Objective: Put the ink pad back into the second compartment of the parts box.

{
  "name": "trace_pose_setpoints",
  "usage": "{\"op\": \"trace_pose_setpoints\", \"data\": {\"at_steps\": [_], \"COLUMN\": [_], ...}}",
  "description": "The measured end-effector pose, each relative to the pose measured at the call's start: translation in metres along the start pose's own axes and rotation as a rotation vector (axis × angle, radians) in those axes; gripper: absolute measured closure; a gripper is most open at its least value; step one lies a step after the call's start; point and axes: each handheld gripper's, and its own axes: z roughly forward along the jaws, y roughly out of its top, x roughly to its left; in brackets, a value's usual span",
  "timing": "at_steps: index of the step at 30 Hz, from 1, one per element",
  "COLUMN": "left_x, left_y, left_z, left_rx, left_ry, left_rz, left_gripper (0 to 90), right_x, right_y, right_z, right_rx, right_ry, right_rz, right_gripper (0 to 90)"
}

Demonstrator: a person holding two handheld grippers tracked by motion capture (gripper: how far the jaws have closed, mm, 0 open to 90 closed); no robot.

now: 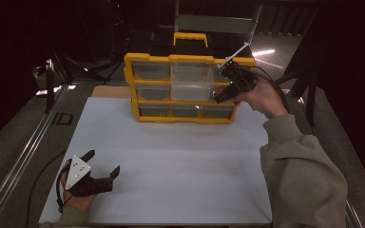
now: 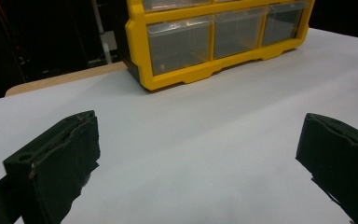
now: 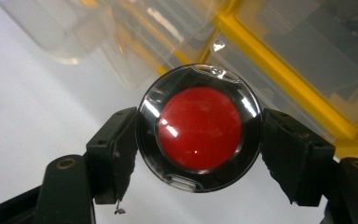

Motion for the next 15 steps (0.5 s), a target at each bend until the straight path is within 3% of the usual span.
{"op": "trace_pose_setpoints", "data": {"at_steps": [15], "left_x": [0.000], "left_y": [0.000], "left_z": [0.000], "left_rx": [0.000], "left_ry": [-0.002], "left_rz": [-0.001], "left_gripper": [0.0], "right_x": [-0.007], "right_y": [0.014], "right_z": [-0.016], "right_rx": [-0.013], "right_ry": [0.006], "right_rz": [0.016], "right_gripper": [29.7]}}
